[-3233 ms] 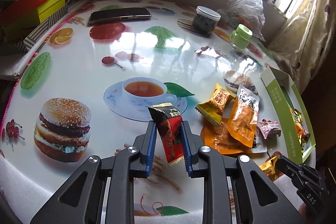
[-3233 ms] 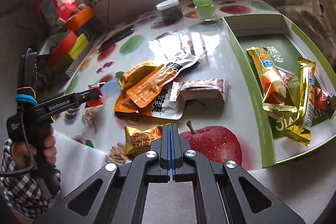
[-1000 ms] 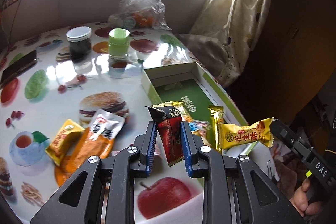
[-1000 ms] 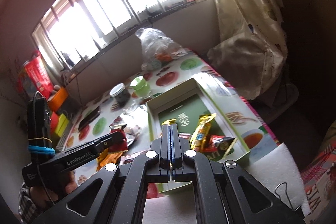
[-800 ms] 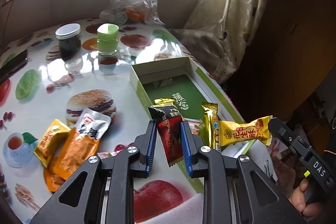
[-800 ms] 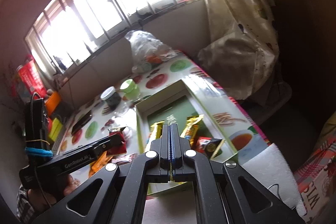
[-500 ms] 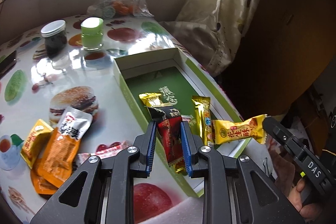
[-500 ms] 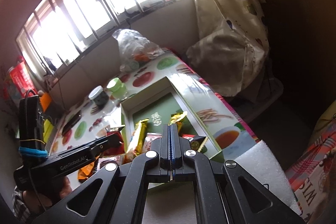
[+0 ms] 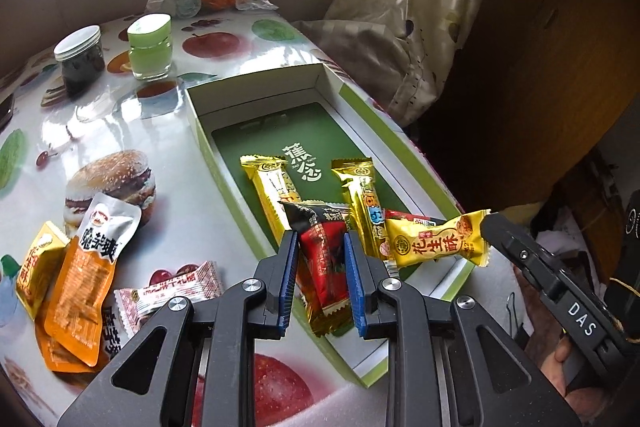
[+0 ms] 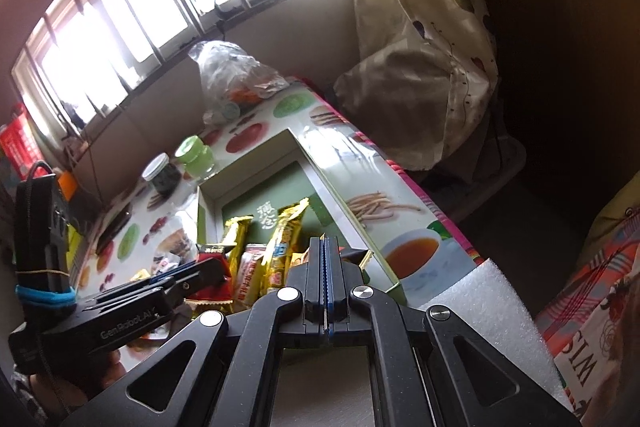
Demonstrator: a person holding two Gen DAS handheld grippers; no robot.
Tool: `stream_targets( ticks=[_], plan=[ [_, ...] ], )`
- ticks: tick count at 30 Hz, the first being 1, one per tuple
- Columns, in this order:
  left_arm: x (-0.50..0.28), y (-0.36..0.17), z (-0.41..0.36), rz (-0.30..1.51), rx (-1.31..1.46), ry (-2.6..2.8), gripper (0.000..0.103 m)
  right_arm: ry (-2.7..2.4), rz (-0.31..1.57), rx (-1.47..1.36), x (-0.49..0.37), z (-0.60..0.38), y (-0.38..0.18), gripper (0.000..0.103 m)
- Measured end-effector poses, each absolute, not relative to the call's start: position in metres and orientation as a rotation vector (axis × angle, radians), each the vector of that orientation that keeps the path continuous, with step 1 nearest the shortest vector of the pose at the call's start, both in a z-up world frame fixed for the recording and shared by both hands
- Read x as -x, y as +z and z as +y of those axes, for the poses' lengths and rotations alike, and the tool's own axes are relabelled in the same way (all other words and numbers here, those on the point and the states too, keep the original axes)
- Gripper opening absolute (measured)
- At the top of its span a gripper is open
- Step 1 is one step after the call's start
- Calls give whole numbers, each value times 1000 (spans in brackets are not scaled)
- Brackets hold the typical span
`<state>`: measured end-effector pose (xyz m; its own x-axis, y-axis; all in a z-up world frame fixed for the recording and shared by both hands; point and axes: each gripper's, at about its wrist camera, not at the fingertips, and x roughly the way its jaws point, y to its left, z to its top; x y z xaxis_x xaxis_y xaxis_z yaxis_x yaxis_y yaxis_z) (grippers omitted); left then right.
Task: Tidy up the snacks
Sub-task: 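Lower the yellow pack into the box and open right gripper while left gripper releases red packet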
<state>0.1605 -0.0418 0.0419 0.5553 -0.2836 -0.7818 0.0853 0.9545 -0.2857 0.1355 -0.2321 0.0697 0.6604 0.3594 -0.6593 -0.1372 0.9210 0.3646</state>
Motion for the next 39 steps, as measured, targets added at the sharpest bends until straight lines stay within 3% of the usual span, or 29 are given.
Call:
stream_targets(
  ticks=[19,23,26,39],
  plan=[
    [-167,37,-45,974,224,-207,25,249,844,-215,-147,-227,56,4],
    [-167,37,-46,977,220,-212,30,245,854,-208,-147,-225,56,10],
    [-166,40,-44,969,218,-207,40,235,851,-193,-146,-224,57,16],
    [-154,56,-45,931,199,-209,47,213,830,-174,-139,-224,65,38]
  ],
)
